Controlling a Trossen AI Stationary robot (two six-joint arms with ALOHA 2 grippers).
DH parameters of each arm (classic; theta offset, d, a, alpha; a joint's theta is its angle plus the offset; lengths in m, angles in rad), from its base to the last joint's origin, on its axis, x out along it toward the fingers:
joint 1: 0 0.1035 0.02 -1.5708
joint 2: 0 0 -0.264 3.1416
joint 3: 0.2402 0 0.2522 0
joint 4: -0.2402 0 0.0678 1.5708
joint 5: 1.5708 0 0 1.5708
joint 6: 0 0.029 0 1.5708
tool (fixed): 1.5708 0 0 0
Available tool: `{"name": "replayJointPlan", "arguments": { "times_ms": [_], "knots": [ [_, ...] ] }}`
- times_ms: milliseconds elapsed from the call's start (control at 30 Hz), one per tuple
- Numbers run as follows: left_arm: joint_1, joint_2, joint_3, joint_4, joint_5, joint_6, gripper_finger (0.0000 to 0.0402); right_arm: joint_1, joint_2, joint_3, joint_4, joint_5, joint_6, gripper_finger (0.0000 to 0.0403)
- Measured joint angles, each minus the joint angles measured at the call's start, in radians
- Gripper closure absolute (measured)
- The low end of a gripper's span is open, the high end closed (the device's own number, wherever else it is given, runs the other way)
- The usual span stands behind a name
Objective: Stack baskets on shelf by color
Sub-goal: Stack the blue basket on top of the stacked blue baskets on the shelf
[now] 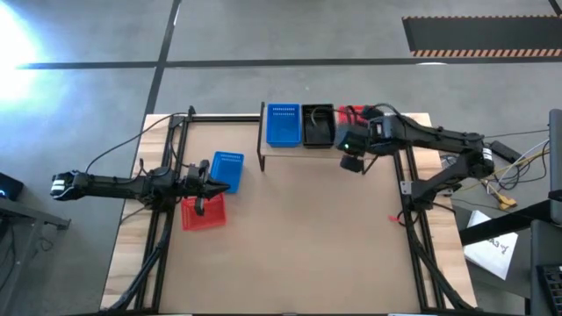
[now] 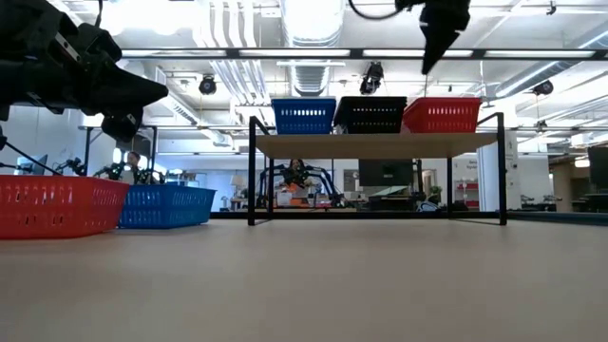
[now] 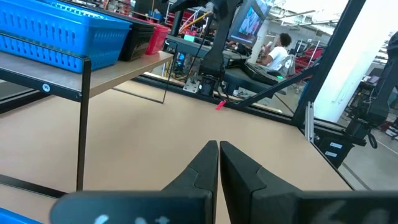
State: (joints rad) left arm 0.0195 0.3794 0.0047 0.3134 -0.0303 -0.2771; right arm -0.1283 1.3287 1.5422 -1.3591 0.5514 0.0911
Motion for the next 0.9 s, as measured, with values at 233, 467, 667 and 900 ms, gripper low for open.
{"name": "replayJointPlan", "arguments": {
  "times_ms": [233, 467, 667, 900],
  "knots": [
    [0.000, 0.000, 0.000, 0.000, 0.000, 0.000, 0.0402, 0.197, -0.108, -0.288, 0.422, -0.001, 0.053, 0.0317],
    [0.000, -0.002, 0.000, 0.010, 0.000, -0.024, 0.0402, 0.440, -0.095, -0.624, 0.934, 0.020, 0.121, 0.0347],
    [0.000, 0.000, 0.000, 0.010, 0.000, -0.025, 0.0402, 0.632, 0.006, -0.773, 1.199, 0.183, 0.293, 0.0361],
    [0.000, 0.000, 0.000, 0.037, -0.005, -0.024, 0.0402, 0.780, 0.187, -0.772, 1.246, 0.543, 0.476, 0.0364]
  ]
}}
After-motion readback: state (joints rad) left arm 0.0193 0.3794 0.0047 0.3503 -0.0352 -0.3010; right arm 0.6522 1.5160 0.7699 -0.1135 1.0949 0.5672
